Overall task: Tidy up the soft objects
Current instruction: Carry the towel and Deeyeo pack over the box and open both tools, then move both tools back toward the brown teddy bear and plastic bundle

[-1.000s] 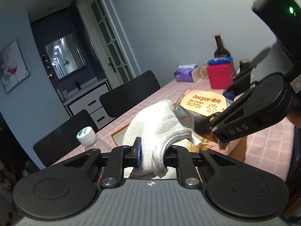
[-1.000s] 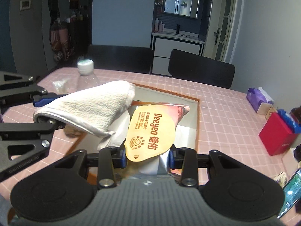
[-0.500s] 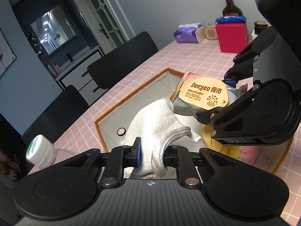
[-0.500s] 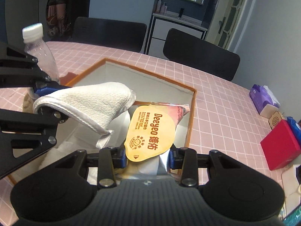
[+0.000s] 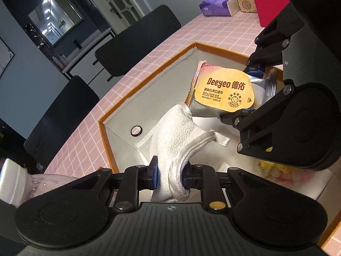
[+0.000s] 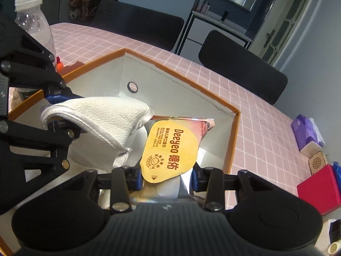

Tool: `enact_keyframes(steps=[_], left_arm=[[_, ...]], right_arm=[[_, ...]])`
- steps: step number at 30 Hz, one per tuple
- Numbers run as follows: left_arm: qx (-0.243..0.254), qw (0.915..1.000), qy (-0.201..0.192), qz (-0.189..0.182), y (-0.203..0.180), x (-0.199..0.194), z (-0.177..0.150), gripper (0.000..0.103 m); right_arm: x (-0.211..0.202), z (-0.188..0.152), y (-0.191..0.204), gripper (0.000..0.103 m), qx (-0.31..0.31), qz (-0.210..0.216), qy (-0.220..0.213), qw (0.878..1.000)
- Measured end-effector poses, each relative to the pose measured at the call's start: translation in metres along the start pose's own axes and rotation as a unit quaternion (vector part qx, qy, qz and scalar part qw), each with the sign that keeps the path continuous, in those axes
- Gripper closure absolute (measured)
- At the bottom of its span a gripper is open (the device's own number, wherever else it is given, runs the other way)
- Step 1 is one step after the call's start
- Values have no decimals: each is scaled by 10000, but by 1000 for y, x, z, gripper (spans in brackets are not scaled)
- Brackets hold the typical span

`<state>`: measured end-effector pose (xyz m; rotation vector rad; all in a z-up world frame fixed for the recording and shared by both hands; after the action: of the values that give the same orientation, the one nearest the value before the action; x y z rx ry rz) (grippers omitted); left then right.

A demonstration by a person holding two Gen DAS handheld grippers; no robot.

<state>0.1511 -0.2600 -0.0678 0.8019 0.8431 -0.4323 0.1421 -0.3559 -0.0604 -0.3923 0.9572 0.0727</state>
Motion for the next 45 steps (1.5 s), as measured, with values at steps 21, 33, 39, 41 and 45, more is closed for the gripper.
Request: enact_keyframes(steps=[21,33,39,41,45], left_arm=[[29,9993,-319,202,-5,-32,-9,42],[-321,9951,-936,3,5,-80,-30,42],[-426,9906,-1296,-71,11,-107,-51,42],[-492,9883,-1437,-115,14,-115,-59,42],[-699,9823,-1690,-410,24,-129,-78,42]], right_arm=[[-36,-11,-8,55,357,194,-23,9992],[-78,-32,10,50,614,-57,-118,9980],[-108,-37,24,49,800,-18,-346,9962],[-117,-40,30,49,848,-24,-440,9954],[-137,-46,45,49,928,115,-708,9931]])
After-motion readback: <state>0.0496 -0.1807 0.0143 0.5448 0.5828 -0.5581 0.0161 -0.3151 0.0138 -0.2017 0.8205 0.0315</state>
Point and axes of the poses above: each gripper's, at about its wrist camera, not at the fingertips, and x roughly the way its jaws point, y to its left, z to its top, the point moved 4 cm from there along x, roughly the way its jaws point, and after that the axes turned 9 degrees about y, right-handed, at the moved point
